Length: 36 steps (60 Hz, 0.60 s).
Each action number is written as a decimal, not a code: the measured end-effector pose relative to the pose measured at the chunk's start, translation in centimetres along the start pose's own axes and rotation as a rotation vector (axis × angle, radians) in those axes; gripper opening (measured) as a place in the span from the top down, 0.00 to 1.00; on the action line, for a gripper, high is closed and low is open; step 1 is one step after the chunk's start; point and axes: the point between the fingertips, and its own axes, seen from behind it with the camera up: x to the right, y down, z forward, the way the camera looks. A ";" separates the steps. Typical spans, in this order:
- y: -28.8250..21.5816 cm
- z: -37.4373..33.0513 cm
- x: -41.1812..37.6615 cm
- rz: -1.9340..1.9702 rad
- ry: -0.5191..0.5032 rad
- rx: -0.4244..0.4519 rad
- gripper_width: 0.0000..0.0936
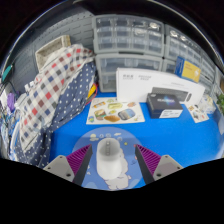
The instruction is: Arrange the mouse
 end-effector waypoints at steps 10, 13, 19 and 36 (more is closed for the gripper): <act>-4.4 -5.6 3.6 0.027 0.017 0.085 0.07; -5.7 -7.5 5.1 0.039 0.022 0.113 0.07; -7.4 -10.9 8.6 0.046 0.032 0.151 0.07; -8.0 -18.4 19.8 -0.013 0.070 0.221 0.07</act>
